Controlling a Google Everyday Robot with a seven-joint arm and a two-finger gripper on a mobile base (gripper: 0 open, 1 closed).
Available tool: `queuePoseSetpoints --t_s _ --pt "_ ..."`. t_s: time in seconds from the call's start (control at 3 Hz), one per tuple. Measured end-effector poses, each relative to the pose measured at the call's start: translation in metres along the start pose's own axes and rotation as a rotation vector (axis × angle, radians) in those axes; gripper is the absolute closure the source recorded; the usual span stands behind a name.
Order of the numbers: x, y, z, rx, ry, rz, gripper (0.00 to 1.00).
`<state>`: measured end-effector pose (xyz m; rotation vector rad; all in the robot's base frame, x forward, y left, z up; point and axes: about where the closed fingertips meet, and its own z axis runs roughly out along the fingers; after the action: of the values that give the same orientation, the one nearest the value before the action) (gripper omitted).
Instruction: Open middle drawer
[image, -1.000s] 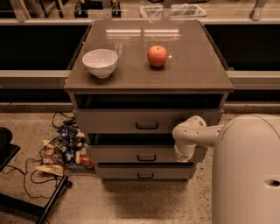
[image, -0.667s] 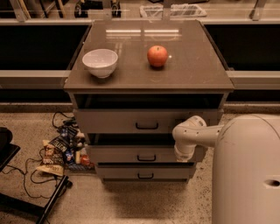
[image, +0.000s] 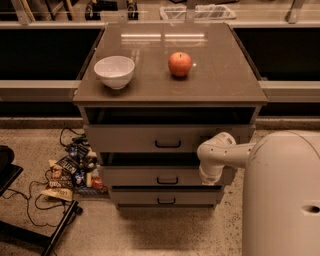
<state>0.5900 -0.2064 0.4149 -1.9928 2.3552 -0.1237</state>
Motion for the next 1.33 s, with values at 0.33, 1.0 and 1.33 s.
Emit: queuePoseSetpoints --t_s 0.33,1.0,1.33 --pt "0.0000 0.0000 -0.0002 0.000 0.000 0.000 0.27" --pt "0.0002 -0.0015 -0.0010 -0.003 -0.001 0.002 0.00" --pt "0.0008 -0.0060 -0.0029 -0.012 -0.006 0.008 0.00"
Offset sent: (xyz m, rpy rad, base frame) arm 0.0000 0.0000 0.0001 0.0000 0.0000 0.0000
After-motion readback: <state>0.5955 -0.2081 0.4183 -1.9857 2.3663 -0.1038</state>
